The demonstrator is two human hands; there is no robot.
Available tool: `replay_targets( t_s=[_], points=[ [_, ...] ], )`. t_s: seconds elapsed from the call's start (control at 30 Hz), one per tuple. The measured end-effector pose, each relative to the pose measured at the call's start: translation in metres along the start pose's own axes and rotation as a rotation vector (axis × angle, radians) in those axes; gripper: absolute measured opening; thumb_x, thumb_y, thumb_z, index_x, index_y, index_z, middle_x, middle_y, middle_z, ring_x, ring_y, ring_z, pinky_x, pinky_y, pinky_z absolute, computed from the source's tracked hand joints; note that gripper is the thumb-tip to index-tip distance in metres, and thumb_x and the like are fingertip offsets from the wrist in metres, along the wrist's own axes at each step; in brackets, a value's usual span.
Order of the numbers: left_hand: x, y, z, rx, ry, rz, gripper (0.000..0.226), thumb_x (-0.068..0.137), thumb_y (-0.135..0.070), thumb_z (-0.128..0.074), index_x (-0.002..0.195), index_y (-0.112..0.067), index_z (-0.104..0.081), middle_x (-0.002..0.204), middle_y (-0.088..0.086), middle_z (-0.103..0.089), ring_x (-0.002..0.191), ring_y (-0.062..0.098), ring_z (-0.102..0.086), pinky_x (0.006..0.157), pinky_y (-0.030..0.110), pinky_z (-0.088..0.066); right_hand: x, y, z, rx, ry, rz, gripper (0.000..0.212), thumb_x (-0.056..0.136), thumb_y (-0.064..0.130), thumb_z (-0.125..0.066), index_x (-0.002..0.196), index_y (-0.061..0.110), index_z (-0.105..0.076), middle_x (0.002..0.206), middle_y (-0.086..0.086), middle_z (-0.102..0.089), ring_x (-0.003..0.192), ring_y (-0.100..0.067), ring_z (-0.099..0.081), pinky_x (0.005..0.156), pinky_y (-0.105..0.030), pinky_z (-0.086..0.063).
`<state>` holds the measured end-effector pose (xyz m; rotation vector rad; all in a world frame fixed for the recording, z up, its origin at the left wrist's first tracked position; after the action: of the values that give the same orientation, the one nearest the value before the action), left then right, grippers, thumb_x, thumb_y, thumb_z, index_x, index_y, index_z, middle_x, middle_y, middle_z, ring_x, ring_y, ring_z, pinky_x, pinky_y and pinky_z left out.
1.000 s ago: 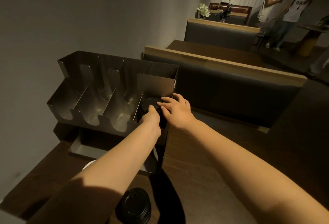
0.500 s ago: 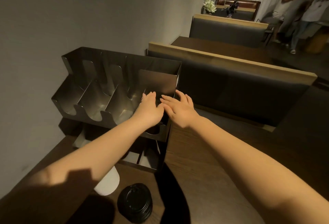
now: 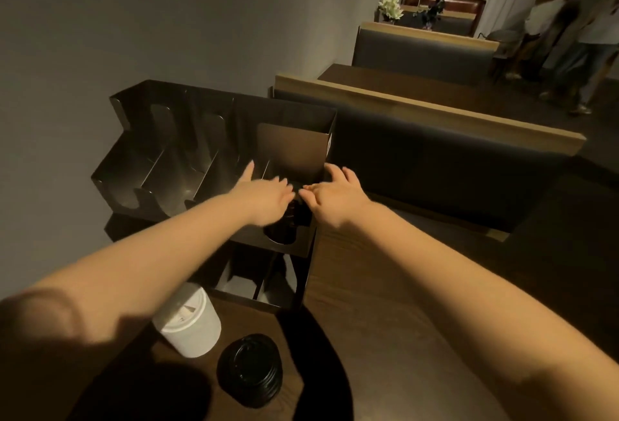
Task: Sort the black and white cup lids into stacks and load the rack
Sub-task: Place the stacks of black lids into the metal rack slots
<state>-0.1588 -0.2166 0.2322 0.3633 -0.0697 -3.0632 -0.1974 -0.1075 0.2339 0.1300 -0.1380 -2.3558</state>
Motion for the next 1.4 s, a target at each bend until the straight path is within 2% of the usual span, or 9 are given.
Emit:
replay_targets(
  t_s=[0.27, 0.47, 0.63, 0.73, 0.87, 1.03, 1.13, 1.23, 1.4],
  points=[
    [-0.001, 0.005, -0.011, -0.267, 0.045, 0.025, 0.049, 0.105, -0.021, -0.016, 0.153, -0.015, -0.012, 0.161, 0.005, -0.013, 0.148, 0.016, -0.012, 0.119, 0.039, 0.005, 0.004, 0.009, -0.012, 0.037, 0.086, -0.065, 0.050, 0.104, 0.041, -0.011, 0.148, 0.029, -0.033, 0.155, 0.007, -0.029, 0.147, -0.029, 0.007, 0.116, -0.048, 0.006],
    [-0.028, 0.015, -0.014, -0.748, -0.319, 0.096, 0.047, 0.102, -0.025, -0.037, 0.149, -0.019, -0.032, 0.153, 0.005, -0.034, 0.141, 0.020, -0.031, 0.114, 0.032, -0.025, -0.007, 0.032, -0.018, 0.474, -0.171, 0.034, 0.054, 0.103, 0.044, -0.014, 0.129, 0.027, -0.058, 0.138, 0.003, -0.052, 0.140, -0.027, -0.021, 0.114, -0.043, -0.014],
    [-0.046, 0.023, -0.030, -0.921, -0.377, 0.220, 0.050, 0.103, -0.035, -0.036, 0.150, -0.018, -0.029, 0.154, 0.004, -0.033, 0.140, 0.020, -0.032, 0.113, 0.033, -0.026, -0.019, 0.043, -0.034, 0.601, -0.342, -0.014, 0.060, 0.100, 0.045, -0.012, 0.126, 0.020, -0.060, 0.134, -0.001, -0.053, 0.131, -0.024, -0.032, 0.106, -0.038, -0.023],
    [-0.060, 0.029, -0.038, -1.000, -0.413, 0.253, 0.053, 0.102, -0.037, -0.037, 0.150, -0.018, -0.027, 0.155, 0.005, -0.031, 0.141, 0.019, -0.031, 0.111, 0.030, -0.026, -0.027, 0.049, -0.041, 0.624, -0.412, -0.038, 0.043, 0.103, 0.034, -0.027, 0.129, 0.019, -0.058, 0.138, -0.001, -0.047, 0.132, -0.021, -0.027, 0.104, -0.034, -0.020],
    [-0.076, 0.038, -0.050, -1.054, -0.493, 0.312, 0.054, 0.101, -0.040, -0.039, 0.149, -0.017, -0.030, 0.153, 0.004, -0.035, 0.139, 0.019, -0.034, 0.111, 0.034, -0.029, -0.040, 0.060, -0.046, 0.718, -0.564, 0.021, 0.037, 0.100, 0.033, -0.038, 0.121, 0.016, -0.062, 0.116, -0.001, -0.060, 0.116, -0.018, -0.044, 0.096, -0.030, -0.030],
    [-0.089, 0.030, -0.091, -1.100, -0.509, 0.307, 0.053, 0.099, -0.043, -0.042, 0.145, -0.017, -0.036, 0.142, 0.004, -0.046, 0.129, 0.017, -0.047, 0.105, 0.035, -0.042, -0.041, 0.066, -0.113, 0.883, -0.242, -0.011, 0.054, 0.088, 0.061, -0.038, 0.114, 0.021, -0.064, 0.098, 0.002, -0.065, 0.105, -0.024, -0.057, 0.092, -0.046, -0.047],
    [-0.090, 0.023, -0.142, -1.082, -0.371, 0.370, 0.061, 0.097, -0.046, -0.044, 0.147, -0.014, -0.034, 0.146, 0.008, -0.043, 0.131, 0.020, -0.045, 0.106, 0.035, -0.040, -0.044, 0.061, -0.163, 0.836, 0.010, -0.165, 0.082, 0.076, 0.079, -0.035, 0.130, 0.020, -0.055, 0.123, -0.005, -0.061, 0.122, -0.026, -0.050, 0.102, -0.048, -0.041],
    [-0.090, 0.023, -0.192, -1.017, -0.228, 0.466, 0.077, 0.092, -0.059, -0.045, 0.149, -0.010, -0.029, 0.152, 0.012, -0.036, 0.136, 0.026, -0.040, 0.110, 0.038, -0.035, -0.057, 0.057, -0.213, 0.919, 0.260, -0.294, 0.093, 0.078, 0.078, -0.043, 0.144, 0.013, -0.037, 0.144, -0.007, -0.042, 0.134, -0.027, -0.038, 0.109, -0.039, -0.035],
    [-0.106, 0.019, -0.271, -1.182, 0.253, 0.615, 0.123, 0.057, -0.094, -0.041, 0.151, -0.017, -0.026, 0.154, 0.009, -0.031, 0.138, 0.032, -0.034, 0.106, 0.047, -0.036, -0.092, 0.061, -0.268, 1.031, 0.612, -0.344, 0.080, 0.083, 0.071, -0.046, 0.138, 0.013, -0.046, 0.141, -0.003, -0.047, 0.108, -0.013, -0.052, 0.084, -0.023, -0.041]
  ],
)
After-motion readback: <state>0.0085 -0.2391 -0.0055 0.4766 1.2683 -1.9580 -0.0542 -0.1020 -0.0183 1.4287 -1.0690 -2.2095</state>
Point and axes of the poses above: each hand's wrist, its own x-axis towards the middle knuckle, its own z-axis out of the back of the hand, y = z × x, the point moved 6 cm from there along x, towards the middle knuckle
